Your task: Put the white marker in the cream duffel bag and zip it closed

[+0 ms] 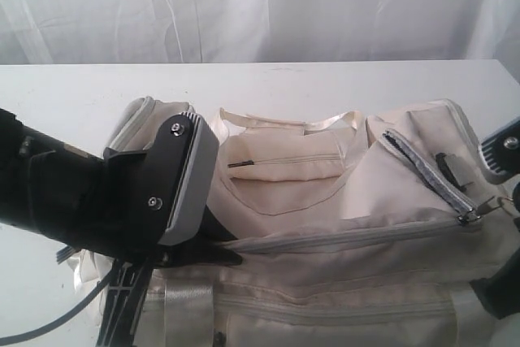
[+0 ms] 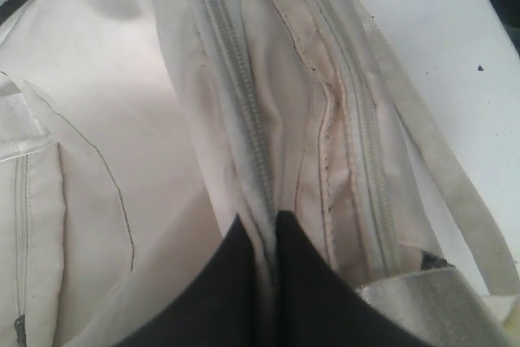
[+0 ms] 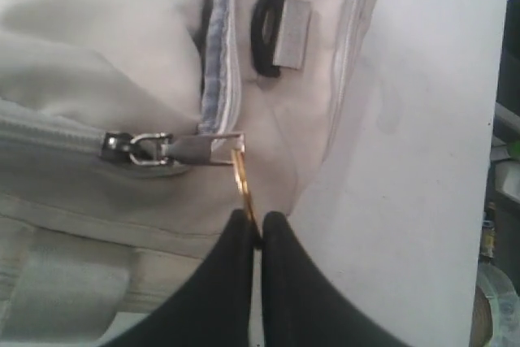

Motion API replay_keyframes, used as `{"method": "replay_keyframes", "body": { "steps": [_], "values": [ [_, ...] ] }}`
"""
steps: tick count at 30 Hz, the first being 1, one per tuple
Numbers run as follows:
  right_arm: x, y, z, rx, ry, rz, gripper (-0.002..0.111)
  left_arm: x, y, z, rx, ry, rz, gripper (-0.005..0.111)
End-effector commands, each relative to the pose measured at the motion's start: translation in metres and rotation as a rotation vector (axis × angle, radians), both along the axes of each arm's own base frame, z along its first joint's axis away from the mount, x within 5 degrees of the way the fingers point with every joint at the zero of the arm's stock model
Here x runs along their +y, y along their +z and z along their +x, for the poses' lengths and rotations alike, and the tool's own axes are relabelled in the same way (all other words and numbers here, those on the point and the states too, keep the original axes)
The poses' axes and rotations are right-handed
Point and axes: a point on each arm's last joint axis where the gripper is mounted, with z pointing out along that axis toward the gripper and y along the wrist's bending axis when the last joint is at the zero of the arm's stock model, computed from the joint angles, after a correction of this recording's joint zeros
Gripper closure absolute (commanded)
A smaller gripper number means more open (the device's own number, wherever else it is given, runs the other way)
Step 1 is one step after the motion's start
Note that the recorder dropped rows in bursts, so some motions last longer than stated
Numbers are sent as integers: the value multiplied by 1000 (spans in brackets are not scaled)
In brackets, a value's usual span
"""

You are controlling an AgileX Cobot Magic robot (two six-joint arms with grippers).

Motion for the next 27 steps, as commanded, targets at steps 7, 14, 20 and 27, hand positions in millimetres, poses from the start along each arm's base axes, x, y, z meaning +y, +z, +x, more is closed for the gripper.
{"method": "replay_keyframes", "body": {
  "steps": [7, 14, 20, 27],
  "values": [
    [2, 0, 1, -11, 34, 46, 108, -1, 3, -4, 48, 10, -45, 71],
    [14, 1, 5, -43, 115, 121, 108, -14, 21, -11, 116, -45, -154, 48],
    [14, 1, 5, -46, 117, 119, 108, -33, 26, -27, 81, -117, -160, 48],
    [15, 1, 5, -50, 121, 119, 108, -51, 14, -30, 56, -115, -131, 48]
  ]
}}
